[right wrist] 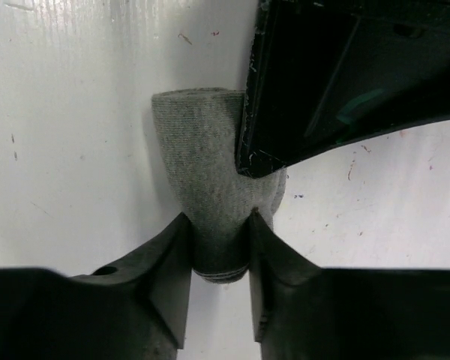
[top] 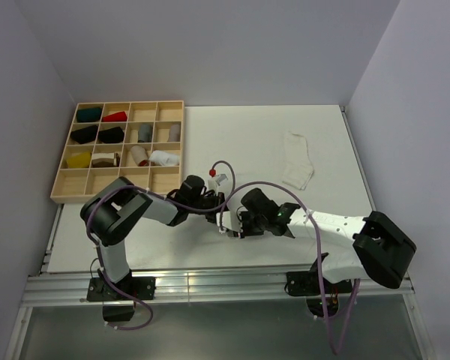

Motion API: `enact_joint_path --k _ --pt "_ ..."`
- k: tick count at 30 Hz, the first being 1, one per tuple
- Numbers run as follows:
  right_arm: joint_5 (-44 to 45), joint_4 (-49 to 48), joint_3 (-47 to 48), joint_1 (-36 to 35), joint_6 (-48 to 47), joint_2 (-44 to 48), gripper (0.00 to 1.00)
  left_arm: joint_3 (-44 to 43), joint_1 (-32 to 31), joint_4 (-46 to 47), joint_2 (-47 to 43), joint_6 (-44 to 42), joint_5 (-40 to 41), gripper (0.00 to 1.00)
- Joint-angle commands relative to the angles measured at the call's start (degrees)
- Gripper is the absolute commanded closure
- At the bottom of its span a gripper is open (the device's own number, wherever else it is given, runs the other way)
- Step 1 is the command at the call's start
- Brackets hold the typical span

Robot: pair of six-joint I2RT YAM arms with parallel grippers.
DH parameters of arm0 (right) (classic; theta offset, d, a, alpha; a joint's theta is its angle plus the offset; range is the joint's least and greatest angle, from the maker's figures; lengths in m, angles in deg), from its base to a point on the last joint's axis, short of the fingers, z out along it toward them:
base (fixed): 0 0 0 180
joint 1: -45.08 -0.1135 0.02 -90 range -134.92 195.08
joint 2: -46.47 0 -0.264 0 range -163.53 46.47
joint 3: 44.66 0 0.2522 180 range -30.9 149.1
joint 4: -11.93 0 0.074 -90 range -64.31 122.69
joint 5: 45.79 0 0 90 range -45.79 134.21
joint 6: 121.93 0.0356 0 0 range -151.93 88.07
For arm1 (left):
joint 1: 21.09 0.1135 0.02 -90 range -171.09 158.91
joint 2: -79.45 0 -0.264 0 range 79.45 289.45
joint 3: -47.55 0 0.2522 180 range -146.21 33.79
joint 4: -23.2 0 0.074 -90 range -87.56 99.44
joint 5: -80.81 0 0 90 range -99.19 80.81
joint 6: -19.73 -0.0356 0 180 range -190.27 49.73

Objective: Roll the socks
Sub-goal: Roll the sock at the center of the board.

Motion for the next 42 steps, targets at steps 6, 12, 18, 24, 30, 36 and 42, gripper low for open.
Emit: enact_joint_path --k 6,12,18,24,30,36,42 --pt "-1.4 4.5 3.5 -0.1 0.1 -4.5 0.78 4.4 1.7 -7.0 -2.2 -1.7 3.7 0.78" --pt "-1.9 6.5 5.2 -0.1 -0.2 -6.6 0.80 6.4 6.2 -2.5 -7.9 1.6 4.9 0.64" --pt "-2.5 9.0 6.4 -0.1 -0.4 -9.1 0.81 9.2 7.9 0.5 -15.5 2.6 8.7 0.59" --pt "-5.8 13.8 10.3 1.2 -0.6 -12.2 0.81 19.6 10.1 7.3 -34.9 2.8 19.3 0.57" --pt "-8.6 19.7 15.7 4.0 -2.2 -16.8 0.81 24.5 9.9 -3.5 -59.9 -2.7 31.0 0.50" --pt "-12.0 25.7 21.0 7.6 -3.8 -22.1 0.81 20.8 0.2 -14.2 -66.1 -10.2 44.1 0.52" --pt "-13.9 31.1 25.9 10.2 -5.5 -26.6 0.81 15.1 -15.5 -20.6 -60.7 -18.1 61.9 0.51"
